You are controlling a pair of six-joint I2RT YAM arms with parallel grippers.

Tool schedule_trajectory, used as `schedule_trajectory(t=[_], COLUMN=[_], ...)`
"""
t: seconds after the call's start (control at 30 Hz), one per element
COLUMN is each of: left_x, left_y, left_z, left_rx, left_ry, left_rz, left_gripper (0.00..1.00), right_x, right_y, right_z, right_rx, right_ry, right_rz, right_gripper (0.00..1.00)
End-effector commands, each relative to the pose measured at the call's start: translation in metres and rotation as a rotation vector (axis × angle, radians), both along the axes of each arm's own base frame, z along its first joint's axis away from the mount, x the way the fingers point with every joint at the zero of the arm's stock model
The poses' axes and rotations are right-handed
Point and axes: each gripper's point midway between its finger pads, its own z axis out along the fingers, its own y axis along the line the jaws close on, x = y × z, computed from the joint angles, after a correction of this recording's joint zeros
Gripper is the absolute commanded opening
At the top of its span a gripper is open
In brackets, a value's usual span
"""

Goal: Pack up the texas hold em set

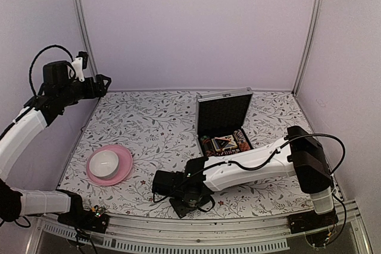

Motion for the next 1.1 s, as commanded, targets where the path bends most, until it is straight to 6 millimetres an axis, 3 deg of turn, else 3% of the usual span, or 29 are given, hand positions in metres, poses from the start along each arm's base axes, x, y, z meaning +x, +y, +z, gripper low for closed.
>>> schedule_trajectory(t=[0.0,0.8,1.07], left_x=[-0.002,-0.002,0.000], left_y=[0.001,0.003,0.003], left_z=[0.004,0.004,0.001], left_rx=[0.001,0.007,0.008], left_ry=[-0.019,-0.026,-0.016], left_rz=[-0.004,0.004,0.003], left_gripper=[0.97,0.97,0.97], right_x=[-0.004,0.014,0.033], right_y=[0.000,-0.030,-0.032], right_z=[-0.008,-0.018,-0.004], right_rx=[-0.013,-0.064,-0.008], right_ry=[0.019,0.007,-0.018], right_rz=[-0.009,-0.078,-0.102], right_gripper=[0.64,0.48,0.45])
